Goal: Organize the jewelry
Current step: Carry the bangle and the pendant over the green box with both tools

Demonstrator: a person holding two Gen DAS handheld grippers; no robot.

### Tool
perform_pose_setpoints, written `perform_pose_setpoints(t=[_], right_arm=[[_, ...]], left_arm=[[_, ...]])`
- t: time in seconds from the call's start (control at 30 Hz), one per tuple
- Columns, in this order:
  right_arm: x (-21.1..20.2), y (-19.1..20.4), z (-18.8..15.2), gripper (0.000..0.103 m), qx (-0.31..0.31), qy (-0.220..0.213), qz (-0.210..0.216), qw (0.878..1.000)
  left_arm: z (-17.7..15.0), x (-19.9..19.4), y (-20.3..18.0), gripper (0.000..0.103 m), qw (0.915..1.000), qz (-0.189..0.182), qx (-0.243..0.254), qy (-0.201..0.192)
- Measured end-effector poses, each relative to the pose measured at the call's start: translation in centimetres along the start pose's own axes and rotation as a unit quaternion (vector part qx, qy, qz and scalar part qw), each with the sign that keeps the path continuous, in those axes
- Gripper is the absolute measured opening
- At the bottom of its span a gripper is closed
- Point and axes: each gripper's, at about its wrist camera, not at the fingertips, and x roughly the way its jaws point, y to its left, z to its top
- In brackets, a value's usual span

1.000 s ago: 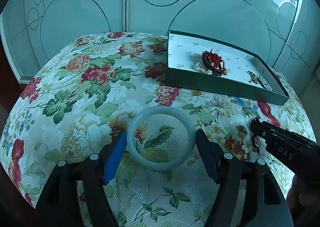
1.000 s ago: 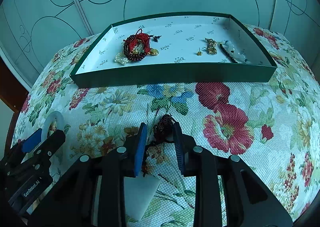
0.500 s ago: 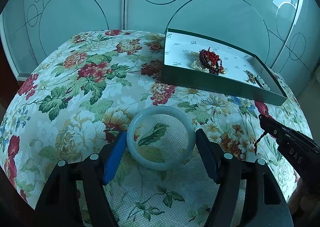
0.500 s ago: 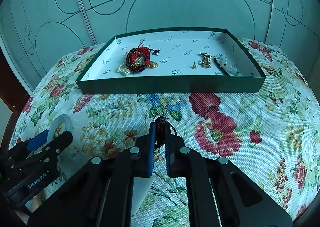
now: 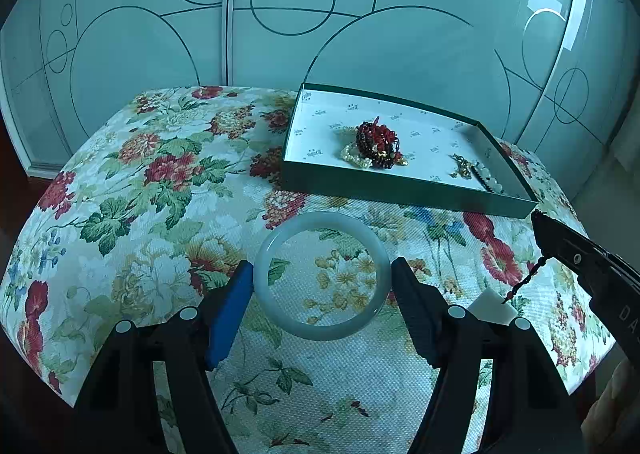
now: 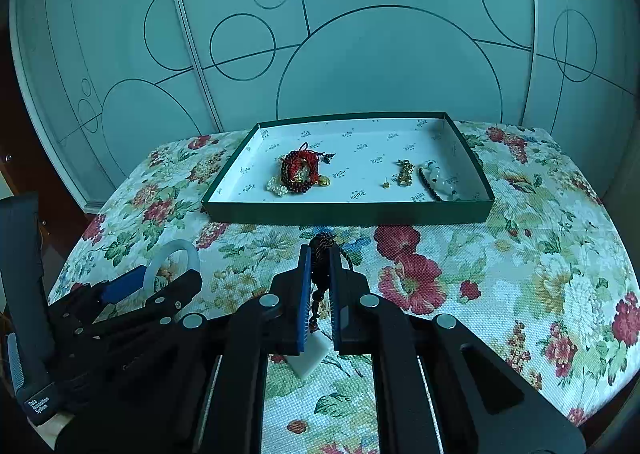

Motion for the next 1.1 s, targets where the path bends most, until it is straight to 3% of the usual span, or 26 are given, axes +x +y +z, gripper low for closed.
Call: perform_pose_setpoints(t=[0.57, 0.93, 1.1], right_arm=[[-1.9, -2.2, 4.5, 0.008, -0.004, -0.05, -0.001, 0.999], [0.6, -4.7, 10.1, 0.008, 0.005, -0.078, -0.002, 0.997], [3.2, -6.0, 11.7, 0.008, 0.018, -0.069, 0.0, 0.997]], left_arm=[[4.0, -0.9, -3.0, 0.069, 0.9992, -0.019, 0.015, -0.032], [8.8, 2.2, -4.6, 0.069, 0.9984, -0.023, 0.024, -0.045], [10.7, 4.1, -5.1, 0.069, 0.998, -0.019, 0.031, -0.052]])
